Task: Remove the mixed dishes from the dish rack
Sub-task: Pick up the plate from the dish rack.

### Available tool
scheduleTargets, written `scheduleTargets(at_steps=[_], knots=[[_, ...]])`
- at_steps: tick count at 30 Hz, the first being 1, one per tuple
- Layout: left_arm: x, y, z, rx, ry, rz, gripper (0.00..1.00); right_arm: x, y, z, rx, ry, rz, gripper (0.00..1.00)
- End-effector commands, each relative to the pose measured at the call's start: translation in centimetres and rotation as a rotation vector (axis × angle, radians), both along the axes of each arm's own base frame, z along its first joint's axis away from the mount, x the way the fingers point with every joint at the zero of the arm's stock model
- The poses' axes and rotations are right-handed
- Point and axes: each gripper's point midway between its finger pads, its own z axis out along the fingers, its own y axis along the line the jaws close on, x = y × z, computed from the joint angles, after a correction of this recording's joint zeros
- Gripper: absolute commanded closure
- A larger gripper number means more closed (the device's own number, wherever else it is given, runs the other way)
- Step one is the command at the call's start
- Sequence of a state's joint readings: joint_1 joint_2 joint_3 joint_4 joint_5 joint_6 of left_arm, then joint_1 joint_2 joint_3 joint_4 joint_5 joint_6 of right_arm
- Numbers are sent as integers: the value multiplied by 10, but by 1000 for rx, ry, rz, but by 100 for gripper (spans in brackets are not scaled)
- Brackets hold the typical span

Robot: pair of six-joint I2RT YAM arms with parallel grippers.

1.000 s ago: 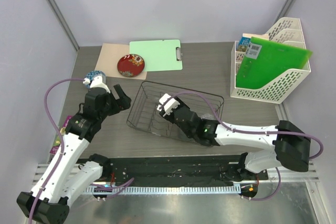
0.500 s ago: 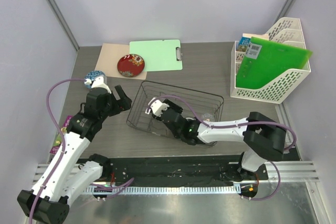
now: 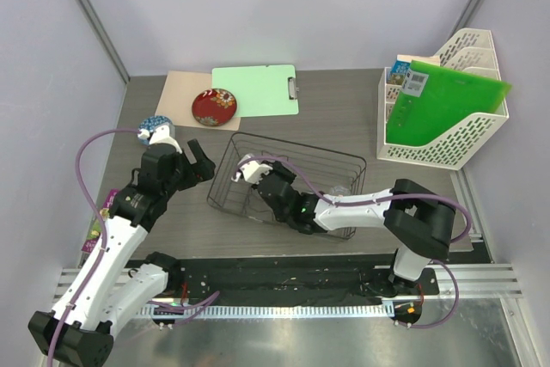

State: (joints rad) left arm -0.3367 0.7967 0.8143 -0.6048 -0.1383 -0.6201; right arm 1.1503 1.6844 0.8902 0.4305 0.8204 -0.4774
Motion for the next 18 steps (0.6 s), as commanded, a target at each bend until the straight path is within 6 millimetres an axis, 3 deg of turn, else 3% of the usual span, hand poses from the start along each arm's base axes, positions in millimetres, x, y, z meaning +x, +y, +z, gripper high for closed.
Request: scheduleTargets(at_steps=[1, 7, 11, 18], knots=[[1, 0, -1, 11, -5, -7, 11, 5, 6, 18, 55, -31, -13, 83], [2, 0, -1, 10, -3, -6, 11, 5, 2, 30, 52, -44, -15, 99], [1, 1, -1, 12, -6, 0, 11, 4, -1, 40, 51, -59, -14, 99], [-1, 4, 1, 14, -13, 10, 11, 3, -7, 78, 85, -102, -22, 99]])
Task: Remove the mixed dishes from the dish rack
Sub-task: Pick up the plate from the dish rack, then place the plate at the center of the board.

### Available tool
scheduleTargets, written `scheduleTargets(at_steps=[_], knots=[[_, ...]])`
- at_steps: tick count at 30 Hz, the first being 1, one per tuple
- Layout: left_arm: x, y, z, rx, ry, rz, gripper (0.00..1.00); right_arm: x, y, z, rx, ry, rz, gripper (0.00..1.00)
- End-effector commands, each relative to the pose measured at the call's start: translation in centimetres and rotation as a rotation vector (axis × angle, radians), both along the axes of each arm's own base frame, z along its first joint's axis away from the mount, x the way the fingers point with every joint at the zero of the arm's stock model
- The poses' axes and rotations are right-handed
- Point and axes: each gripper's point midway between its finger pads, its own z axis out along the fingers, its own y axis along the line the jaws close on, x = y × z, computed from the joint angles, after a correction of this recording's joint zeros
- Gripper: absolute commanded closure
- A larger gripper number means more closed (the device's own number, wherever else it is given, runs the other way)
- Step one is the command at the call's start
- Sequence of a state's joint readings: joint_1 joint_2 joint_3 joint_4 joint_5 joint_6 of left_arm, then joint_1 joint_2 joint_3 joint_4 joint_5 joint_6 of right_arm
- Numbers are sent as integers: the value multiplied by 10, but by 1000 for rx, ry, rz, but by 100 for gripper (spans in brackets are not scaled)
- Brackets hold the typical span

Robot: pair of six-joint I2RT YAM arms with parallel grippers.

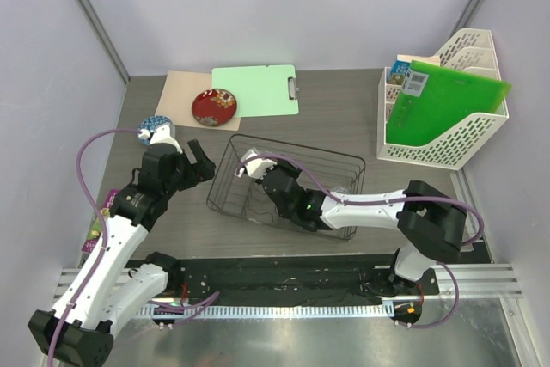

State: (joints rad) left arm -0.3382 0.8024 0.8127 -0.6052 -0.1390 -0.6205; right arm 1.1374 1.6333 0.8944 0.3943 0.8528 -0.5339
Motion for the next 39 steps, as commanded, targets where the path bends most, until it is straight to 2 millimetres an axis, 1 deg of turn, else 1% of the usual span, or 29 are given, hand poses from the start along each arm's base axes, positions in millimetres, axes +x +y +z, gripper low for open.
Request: scheduleTargets(at_steps=[1, 4, 7, 9, 10, 11, 12, 13, 14, 15, 16, 17, 18, 19, 20, 21, 22, 23, 24, 25, 26, 28, 29, 30, 31, 32, 33, 36, 39], knots=[[-1, 4, 3, 11, -20, 10, 11, -1, 5, 66, 134, -80, 5, 99], [0, 5, 5, 11, -24, 15, 11, -2, 0, 77, 133, -99, -7, 99], [0, 6, 5, 16, -25, 23, 11, -2, -7, 96, 154, -127, -24, 99], [0, 8, 7, 19, -31, 29, 11, -3, -11, 118, 204, -146, -29, 99], [0, 8, 7, 19, -33, 34, 11, -5, -12, 126, 254, -138, -36, 99], [1, 9, 9, 17, -38, 38, 11, -7, -13, 153, 337, -149, -30, 99], [1, 9, 9, 17, -37, 44, 11, -9, -14, 158, 357, -124, -30, 99], [2, 10, 10, 15, -40, 51, 11, -11, -11, 167, 434, -101, -24, 99], [2, 10, 11, 9, -41, 60, 11, -12, -12, 176, 482, -92, -28, 99], [3, 11, 13, 5, -49, 69, 11, -12, -17, 190, 520, -85, -46, 99], [3, 13, 16, 2, -58, 84, 11, -11, -22, 194, 548, -78, -67, 99], [3, 14, 17, -3, -62, 90, 11, -11, -22, 198, 632, -53, -91, 99], [4, 13, 23, -20, -86, 99, 11, -11, -27, 202, 642, -22, -108, 99], [5, 14, 27, -29, -98, 104, 11, -3, -30, 201, 688, 22, -106, 99], [5, 12, 30, -43, -109, 101, 10, -1, -27, 208, 817, 84, -106, 99], [6, 9, 36, -63, -124, 96, 9, 3, -35, 200, 851, 156, -117, 99], [7, 5, 43, -85, -146, 83, 9, 20, -50, 198, 923, 197, -143, 99], [8, 0, 49, -109, -159, 65, 8, 21, -45, 193, 984, 291, -80, 99], [7, -8, 53, -140, -163, 26, 7, 23, -45, 181, 1091, 384, -95, 99], [9, -16, 64, -180, -187, 5, 6, 26, -48, 176, 1135, 434, -91, 99], [10, -21, 69, -203, -193, -16, 5, 33, -56, 163, 1174, 514, -90, 99], [8, -36, 81, -257, -213, -92, 3, 35, -55, 156, 1242, 584, -87, 99], [11, -44, 93, -286, -255, -130, 2, 38, -57, 152, 1254, 596, -95, 99], [11, -51, 97, -307, -267, -162, 2, 30, -49, 145, 1255, 662, -58, 99], [9, -58, 101, -331, -271, -204, 1, 28, -44, 146, 1281, 691, -38, 99], [13, -64, 107, -354, -291, -225, 1, 27, -39, 143, 1287, 718, -24, 99], [12, -70, 109, -370, -292, -256, 0, 24, -35, 144, 1292, 746, 1, 99], [19, -78, 112, -392, -310, -284, 0, 19, -25, 140, 1306, 816, 26, 99], [24, -81, 107, -379, -305, -301, 0, 15, -18, 133, 1309, 873, 31, 99]])
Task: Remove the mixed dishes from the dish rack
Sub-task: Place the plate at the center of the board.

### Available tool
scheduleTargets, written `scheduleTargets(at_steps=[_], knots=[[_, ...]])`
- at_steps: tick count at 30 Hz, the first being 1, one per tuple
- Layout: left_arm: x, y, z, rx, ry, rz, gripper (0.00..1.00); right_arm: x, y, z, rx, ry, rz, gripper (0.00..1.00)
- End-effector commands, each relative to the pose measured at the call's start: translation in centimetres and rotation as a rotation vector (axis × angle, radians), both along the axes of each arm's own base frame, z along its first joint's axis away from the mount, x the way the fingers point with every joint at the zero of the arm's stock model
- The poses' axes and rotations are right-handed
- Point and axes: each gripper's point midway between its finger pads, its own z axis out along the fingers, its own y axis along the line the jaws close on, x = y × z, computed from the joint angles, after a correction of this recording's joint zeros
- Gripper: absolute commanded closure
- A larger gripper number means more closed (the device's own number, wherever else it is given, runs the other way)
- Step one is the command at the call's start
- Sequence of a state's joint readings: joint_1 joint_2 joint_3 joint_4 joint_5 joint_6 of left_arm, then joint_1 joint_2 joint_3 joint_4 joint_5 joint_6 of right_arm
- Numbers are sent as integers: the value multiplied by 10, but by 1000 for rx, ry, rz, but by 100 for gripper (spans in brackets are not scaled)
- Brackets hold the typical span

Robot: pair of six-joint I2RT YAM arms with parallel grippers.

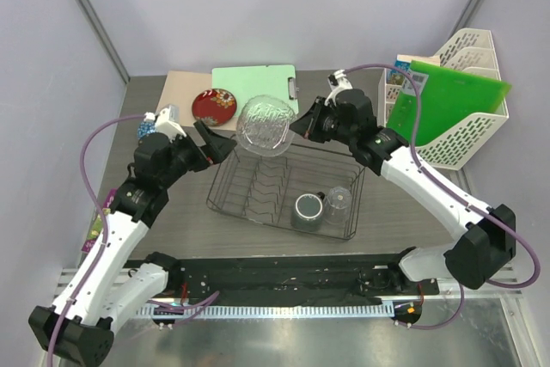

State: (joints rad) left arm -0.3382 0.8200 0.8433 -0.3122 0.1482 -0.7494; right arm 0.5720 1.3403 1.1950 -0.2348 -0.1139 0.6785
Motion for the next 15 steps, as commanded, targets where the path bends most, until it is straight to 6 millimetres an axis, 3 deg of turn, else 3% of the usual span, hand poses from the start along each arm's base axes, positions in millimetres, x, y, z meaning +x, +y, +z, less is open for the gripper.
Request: scheduleTargets(at_steps=[1, 10, 14, 15], knots=[[6, -18, 29, -49, -106, -90, 0, -17, 24, 22, 138, 38, 121, 99], [9, -23, 26, -59, -129, -115, 5, -25, 30, 8, 142, 101, 165, 99], [11, -26, 22, -48, -128, -136, 19, -28, 30, 5, 136, 109, 173, 99], [11, -27, 21, -47, -127, -140, 30, -28, 29, 4, 134, 115, 174, 99]])
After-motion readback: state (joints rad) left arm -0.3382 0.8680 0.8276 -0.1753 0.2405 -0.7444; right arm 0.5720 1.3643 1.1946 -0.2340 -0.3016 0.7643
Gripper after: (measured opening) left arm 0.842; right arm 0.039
